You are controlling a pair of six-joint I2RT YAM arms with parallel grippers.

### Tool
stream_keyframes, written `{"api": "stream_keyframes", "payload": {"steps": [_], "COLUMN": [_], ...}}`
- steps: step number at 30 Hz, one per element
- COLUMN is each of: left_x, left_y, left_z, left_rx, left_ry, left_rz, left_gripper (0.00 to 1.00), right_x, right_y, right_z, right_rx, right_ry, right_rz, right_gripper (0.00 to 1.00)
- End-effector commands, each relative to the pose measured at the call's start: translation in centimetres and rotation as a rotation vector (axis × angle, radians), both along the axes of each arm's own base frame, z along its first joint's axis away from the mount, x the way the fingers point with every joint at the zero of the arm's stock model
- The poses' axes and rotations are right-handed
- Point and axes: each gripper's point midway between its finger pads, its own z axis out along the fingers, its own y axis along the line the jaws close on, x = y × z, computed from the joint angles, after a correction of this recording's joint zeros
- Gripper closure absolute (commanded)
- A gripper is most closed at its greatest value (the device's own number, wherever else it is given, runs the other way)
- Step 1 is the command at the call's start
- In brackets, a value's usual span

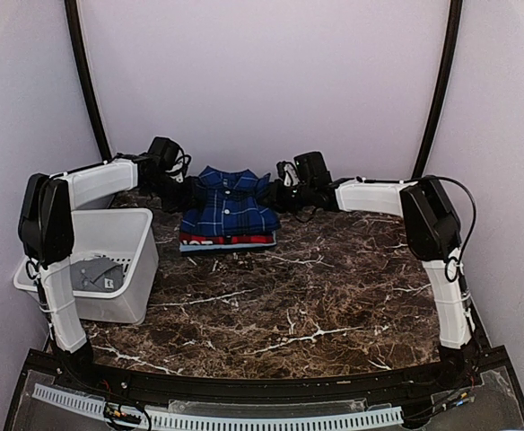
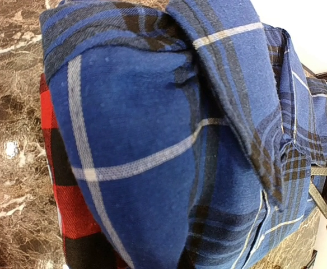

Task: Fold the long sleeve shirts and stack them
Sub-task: Place the square-folded shirt on the square-folded shirt.

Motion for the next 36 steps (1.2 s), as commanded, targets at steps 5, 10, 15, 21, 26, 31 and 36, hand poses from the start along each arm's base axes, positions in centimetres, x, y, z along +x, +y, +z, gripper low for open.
{"api": "stream_keyframes", "payload": {"steps": [5,10,15,21,26,31,36], "left_x": [-0.3,-0.1,0.6,1.3,2.1,3.1,3.7], "left_y": [2.5,3.8,4.9,5.7,8.2,8.8,9.4], "left_z": [2.1,0.7,-0.7,-2.2,-1.0,0.4,1.6], "left_rx": [0.003,0.029,0.059,0.123,0.25,0.292,0.327], "left_ry": [-0.046,-0.03,-0.017,0.002,-0.044,-0.08,-0.105], "left_rz": [0.033,0.062,0.086,0.106,0.18,0.194,0.209], "left_gripper": [1.0,1.0,1.0,0.79,0.6,0.56,0.55], "right_x": [-0.1,0.2,0.0,0.6,0.7,0.6,0.0], "right_y": [2.4,2.7,1.9,0.0,-1.5,-2.7,-3.3], "right_z": [0.8,-1.7,-3.1,-4.3,-2.7,-1.2,0.5], "right_rx": [0.054,0.029,0.017,-0.018,-0.07,-0.115,-0.184], "right_ry": [-0.004,0.045,0.069,0.089,0.048,0.011,-0.037], "right_rz": [0.072,0.086,0.06,0.032,0.008,-0.018,-0.037], "right_gripper": [1.0,1.0,1.0,0.94,0.74,0.62,0.62]}}
